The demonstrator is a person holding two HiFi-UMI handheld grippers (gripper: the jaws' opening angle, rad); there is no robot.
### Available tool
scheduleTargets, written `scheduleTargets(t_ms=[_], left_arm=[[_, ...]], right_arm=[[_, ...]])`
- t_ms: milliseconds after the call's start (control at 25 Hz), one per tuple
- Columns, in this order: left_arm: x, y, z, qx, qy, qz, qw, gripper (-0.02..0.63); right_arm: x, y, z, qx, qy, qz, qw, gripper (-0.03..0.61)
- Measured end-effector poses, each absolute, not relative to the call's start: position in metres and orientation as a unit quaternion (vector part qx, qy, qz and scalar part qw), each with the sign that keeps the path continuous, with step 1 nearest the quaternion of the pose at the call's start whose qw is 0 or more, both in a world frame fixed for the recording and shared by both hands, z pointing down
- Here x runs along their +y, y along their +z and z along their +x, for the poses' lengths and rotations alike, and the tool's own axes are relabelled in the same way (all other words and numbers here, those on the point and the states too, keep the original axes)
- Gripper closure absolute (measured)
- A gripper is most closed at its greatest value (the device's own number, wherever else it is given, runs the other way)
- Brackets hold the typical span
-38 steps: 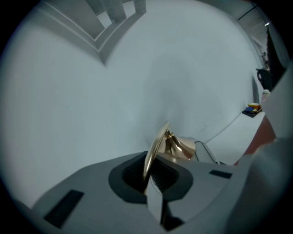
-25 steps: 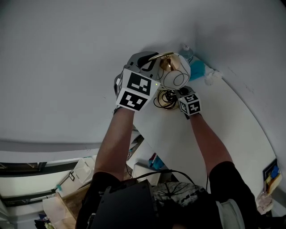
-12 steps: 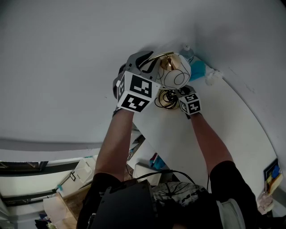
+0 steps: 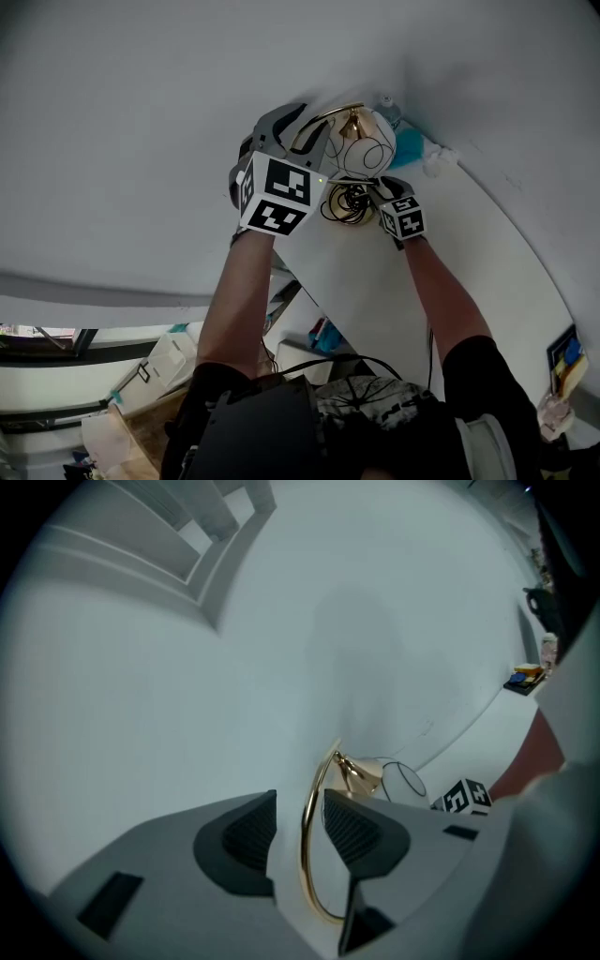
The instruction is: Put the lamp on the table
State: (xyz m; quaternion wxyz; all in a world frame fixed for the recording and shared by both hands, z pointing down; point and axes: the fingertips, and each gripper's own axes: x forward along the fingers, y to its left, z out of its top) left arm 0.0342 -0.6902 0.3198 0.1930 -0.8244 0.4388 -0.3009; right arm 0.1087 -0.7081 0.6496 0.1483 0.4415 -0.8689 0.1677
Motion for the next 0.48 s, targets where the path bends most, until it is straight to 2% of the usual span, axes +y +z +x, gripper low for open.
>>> scheduleTargets(t_ms=[200,480], left_arm=[[-0.657,0.309,0.022,0.445,-0.279,-0.830,0.186,0.462],[-0.599,0.327,0.003,0.442,-0.232,-0.855,0.142,0.462]], right_arm=[[-0.686,0.628,0.123,-0.869,0.150,0.449,0.145,0.411],[-0.636,0.593,0.128,-0.875,0.127,0.445,0.144,0.432]])
